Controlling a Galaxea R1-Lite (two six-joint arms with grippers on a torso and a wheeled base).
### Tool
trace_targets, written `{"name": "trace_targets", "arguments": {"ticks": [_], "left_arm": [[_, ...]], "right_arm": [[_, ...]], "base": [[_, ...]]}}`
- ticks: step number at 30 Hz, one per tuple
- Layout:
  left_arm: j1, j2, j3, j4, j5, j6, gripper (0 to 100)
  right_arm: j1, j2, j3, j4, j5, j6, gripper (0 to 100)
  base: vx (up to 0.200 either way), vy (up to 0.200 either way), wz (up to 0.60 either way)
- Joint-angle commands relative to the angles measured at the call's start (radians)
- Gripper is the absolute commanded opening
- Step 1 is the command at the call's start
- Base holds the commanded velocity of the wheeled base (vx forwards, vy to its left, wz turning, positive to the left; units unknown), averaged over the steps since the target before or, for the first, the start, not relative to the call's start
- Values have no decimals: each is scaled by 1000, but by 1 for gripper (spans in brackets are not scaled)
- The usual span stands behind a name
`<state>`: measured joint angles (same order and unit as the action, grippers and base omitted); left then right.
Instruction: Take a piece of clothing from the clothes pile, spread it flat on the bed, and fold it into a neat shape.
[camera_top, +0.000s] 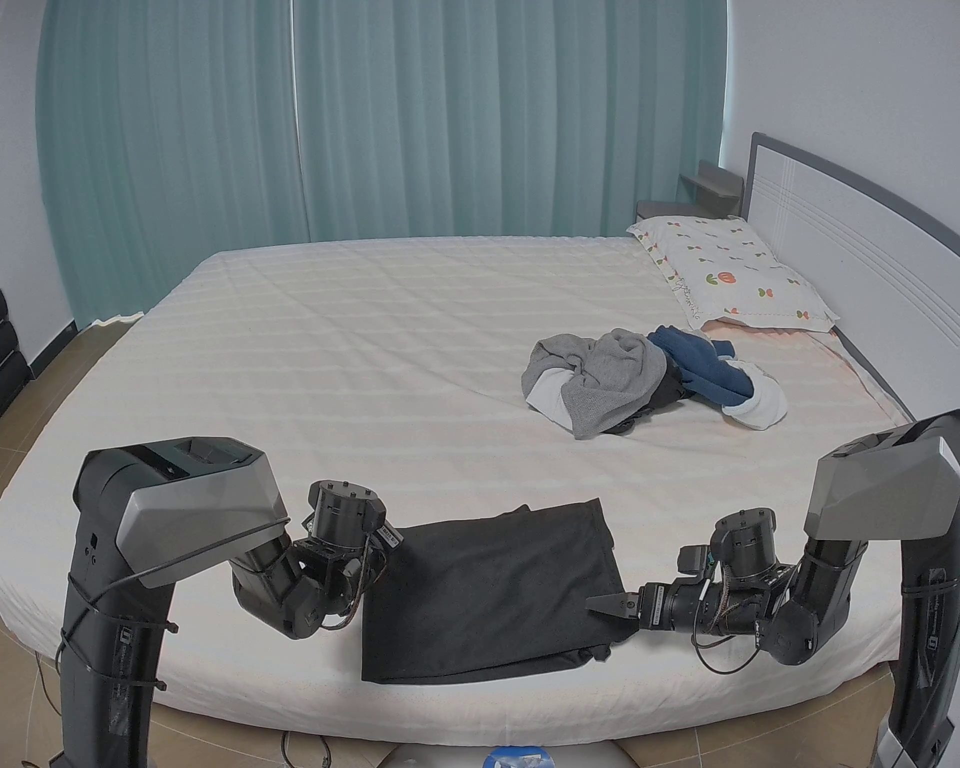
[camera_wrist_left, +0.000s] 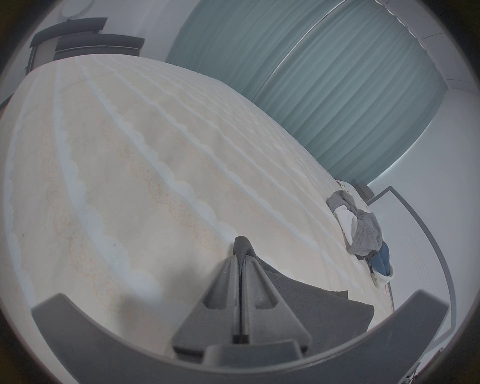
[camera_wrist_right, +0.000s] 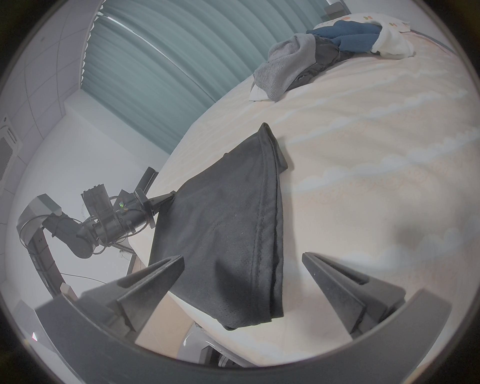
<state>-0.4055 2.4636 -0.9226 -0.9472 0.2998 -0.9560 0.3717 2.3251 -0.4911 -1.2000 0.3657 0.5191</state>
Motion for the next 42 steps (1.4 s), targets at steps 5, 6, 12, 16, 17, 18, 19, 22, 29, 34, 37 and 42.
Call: {"name": "trace_targets", "arguments": {"ticks": [5, 6, 12, 16, 17, 18, 19, 22, 29, 34, 37, 42], "left_arm": [[7, 1, -2, -1, 5, -3, 0], [10, 3, -2, -1, 5, -3, 0], [13, 9, -4, -1, 5, -3, 0], [13, 11, -4, -1, 5, -1, 0], [13, 11, -4, -1, 5, 0, 0], [13, 11, -4, -1, 5, 0, 0], [13, 11, -2, -1, 5, 0, 0], [13, 11, -2, -1, 5, 0, 0], [13, 6, 4, -1, 1, -1, 100], [16, 5, 5, -2, -1, -6, 100], [27, 0, 11, -2, -1, -17, 100], [59, -14, 30, -2, -1, -64, 100]], "right_arm": [[26, 7, 12, 8, -4, -16, 0], [26, 2, 20, 10, -4, -22, 0], [19, -16, 66, 10, -5, -68, 0], [15, -20, 92, 2, -5, -80, 0], [13, -21, 97, 0, -5, -82, 0], [13, -23, 97, 0, -5, -82, 0], [12, -30, 100, 0, -4, -82, 0], [12, -30, 98, -1, -2, -82, 0], [21, -15, 92, 0, -4, -83, 100], [13, -33, 63, -18, -2, -76, 100], [3, -38, -14, -32, -22, -53, 100], [-19, 28, -176, 22, -71, 1, 100]], "base": [[0, 0, 0], [0, 0, 0], [0, 0, 0], [0, 0, 0], [0, 0, 0], [0, 0, 0], [0, 0, 0], [0, 0, 0], [0, 0, 0], [0, 0, 0], [0, 0, 0], [0, 0, 0]]}}
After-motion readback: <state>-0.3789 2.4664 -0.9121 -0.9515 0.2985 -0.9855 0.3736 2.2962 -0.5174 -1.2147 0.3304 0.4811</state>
